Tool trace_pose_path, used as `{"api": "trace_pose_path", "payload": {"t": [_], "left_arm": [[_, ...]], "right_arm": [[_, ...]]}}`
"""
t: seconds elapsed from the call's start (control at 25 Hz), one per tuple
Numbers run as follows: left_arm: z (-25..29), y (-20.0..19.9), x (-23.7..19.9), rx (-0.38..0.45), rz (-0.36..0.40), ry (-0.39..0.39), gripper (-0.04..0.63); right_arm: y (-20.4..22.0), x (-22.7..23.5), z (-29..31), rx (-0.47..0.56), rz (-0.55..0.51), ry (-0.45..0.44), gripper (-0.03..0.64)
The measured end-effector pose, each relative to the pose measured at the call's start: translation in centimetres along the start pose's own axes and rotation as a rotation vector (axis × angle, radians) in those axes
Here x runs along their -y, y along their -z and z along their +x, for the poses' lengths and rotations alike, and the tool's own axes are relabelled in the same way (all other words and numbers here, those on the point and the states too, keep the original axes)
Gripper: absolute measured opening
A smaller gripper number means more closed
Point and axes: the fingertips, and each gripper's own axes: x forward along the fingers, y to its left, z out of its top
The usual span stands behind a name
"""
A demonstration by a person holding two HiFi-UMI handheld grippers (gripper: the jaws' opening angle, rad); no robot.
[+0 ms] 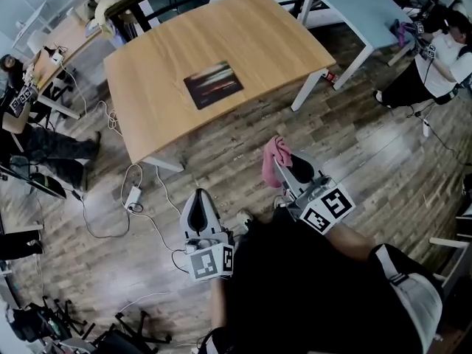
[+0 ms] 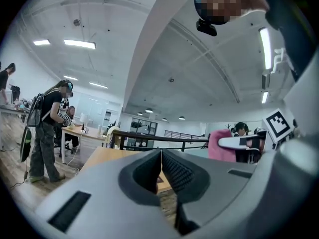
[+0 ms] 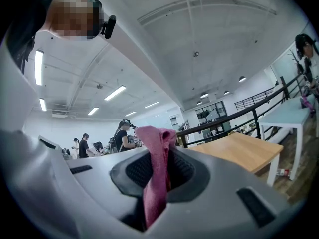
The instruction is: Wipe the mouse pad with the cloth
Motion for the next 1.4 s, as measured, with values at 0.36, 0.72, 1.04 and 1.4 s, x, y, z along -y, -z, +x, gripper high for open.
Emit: {"api": "trace_pose_path", "payload": {"t": [0.36,0.72,1.04,1.4], "left_arm": [[1.2,0.7,-3.7,-0.043,0.014,0.059,0.023],[7.0,0.6,-6.4,-0.078,0.03,0.049,0.023],[16.7,0.8,-9.5,-0.143,0.064,0.032,0.023],[27.2,1.8,-12.6,-0.242,0.111,0.073,0.025]], "right_arm": [[0.4,-1.1,2.2,0.002,-0.03,0.06,0.063],[0.2,2.1,8.8,-0.002,-0.021,0.062,0.063],[-0.5,6.7,18.2,-0.018,0.004,0.035,0.063],[-0.9,12.4,25.6,-0.055,0.028,-0.009,0.063]]}}
